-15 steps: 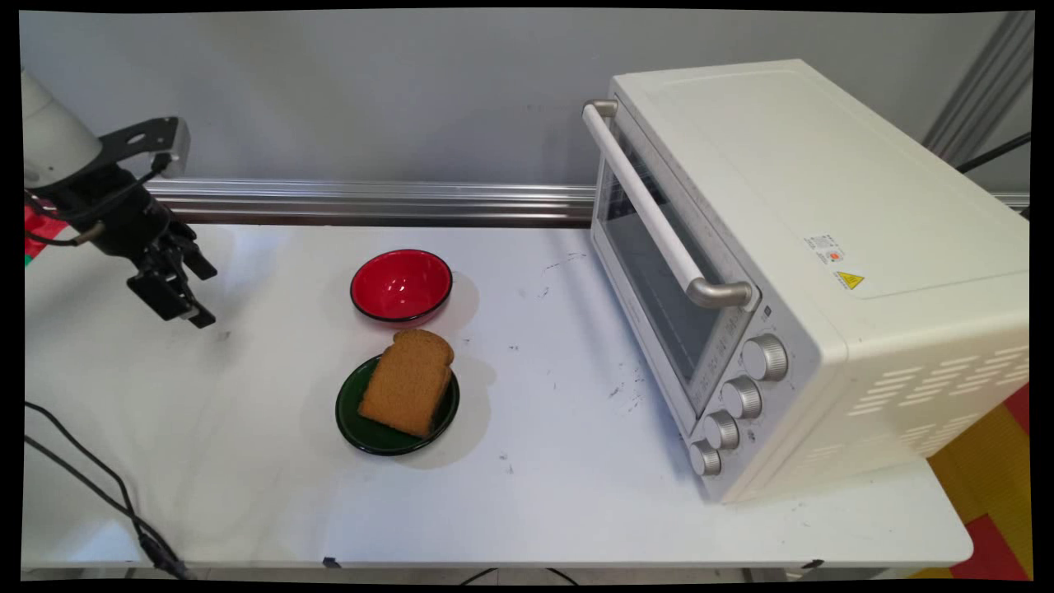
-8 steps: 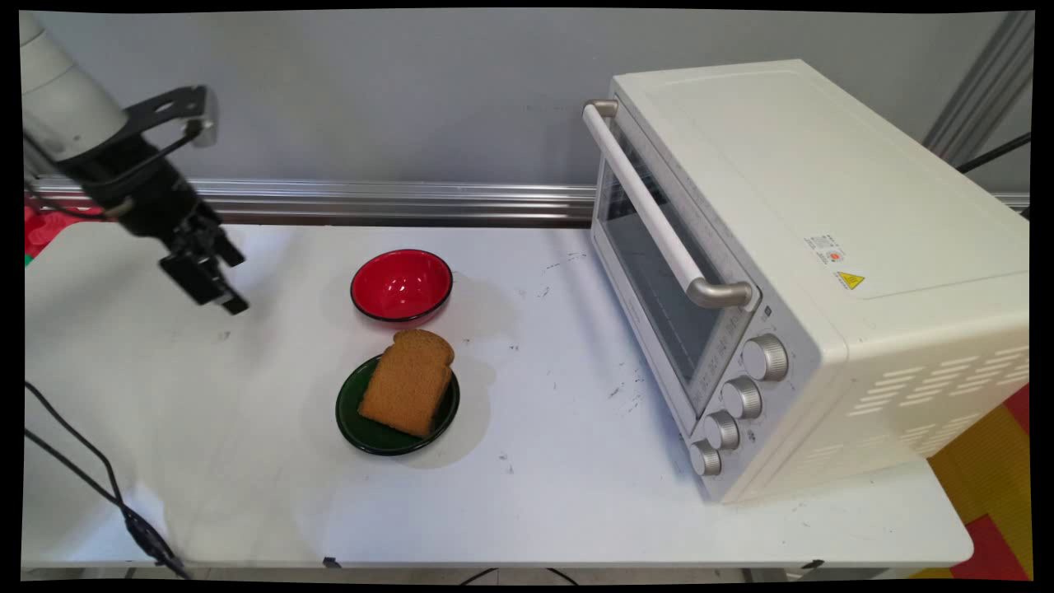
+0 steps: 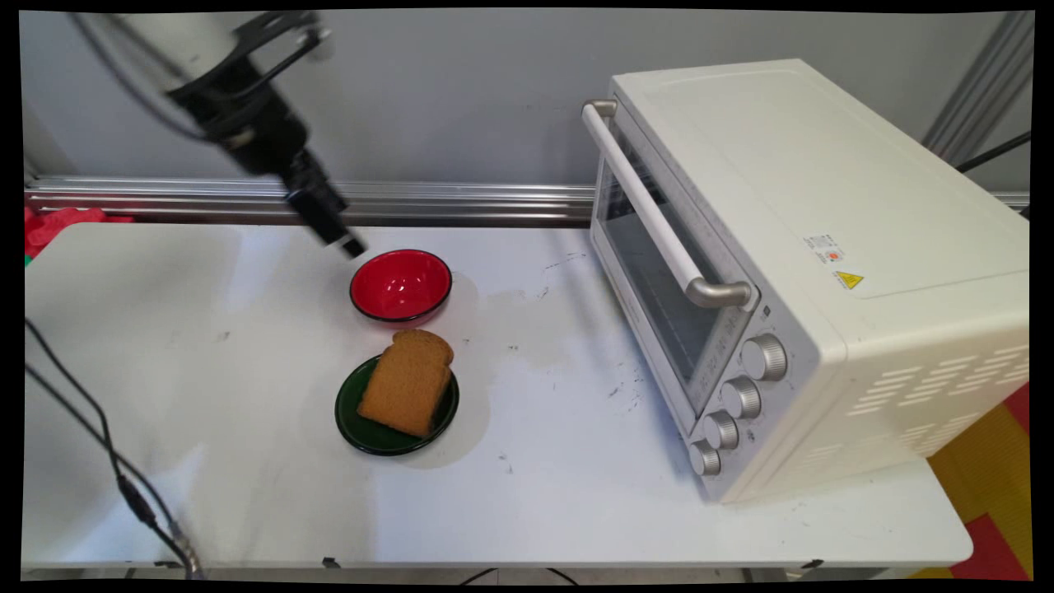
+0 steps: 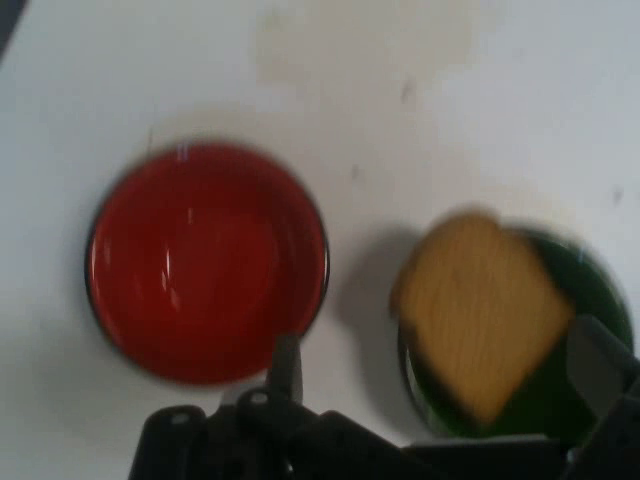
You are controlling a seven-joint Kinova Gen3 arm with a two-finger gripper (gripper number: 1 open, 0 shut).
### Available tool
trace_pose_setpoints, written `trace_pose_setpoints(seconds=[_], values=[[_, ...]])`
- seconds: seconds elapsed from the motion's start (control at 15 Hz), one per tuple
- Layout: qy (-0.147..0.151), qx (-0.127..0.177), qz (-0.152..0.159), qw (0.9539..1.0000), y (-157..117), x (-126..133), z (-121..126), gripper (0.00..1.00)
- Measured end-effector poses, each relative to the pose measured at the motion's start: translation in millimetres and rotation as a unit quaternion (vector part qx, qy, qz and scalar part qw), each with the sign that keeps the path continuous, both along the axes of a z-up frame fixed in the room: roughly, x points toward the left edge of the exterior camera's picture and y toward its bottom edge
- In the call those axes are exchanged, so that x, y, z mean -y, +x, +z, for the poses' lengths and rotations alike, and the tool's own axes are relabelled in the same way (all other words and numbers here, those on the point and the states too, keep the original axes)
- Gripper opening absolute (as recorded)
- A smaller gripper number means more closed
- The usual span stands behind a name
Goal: Open the oven
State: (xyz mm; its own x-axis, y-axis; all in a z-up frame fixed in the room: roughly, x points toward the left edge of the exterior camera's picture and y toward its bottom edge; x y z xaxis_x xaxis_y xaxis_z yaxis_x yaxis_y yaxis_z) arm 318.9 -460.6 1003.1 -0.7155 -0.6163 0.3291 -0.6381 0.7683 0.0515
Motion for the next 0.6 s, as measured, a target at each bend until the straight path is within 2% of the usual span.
trace_pose_setpoints(seconds=[0.33, 0.6], values=[[-0.032, -0.035, 0.005, 0.9989, -60, 32, 35, 1.00], [-0.050, -0.075, -0.006, 0.9959, -101, 50, 57, 1.00]])
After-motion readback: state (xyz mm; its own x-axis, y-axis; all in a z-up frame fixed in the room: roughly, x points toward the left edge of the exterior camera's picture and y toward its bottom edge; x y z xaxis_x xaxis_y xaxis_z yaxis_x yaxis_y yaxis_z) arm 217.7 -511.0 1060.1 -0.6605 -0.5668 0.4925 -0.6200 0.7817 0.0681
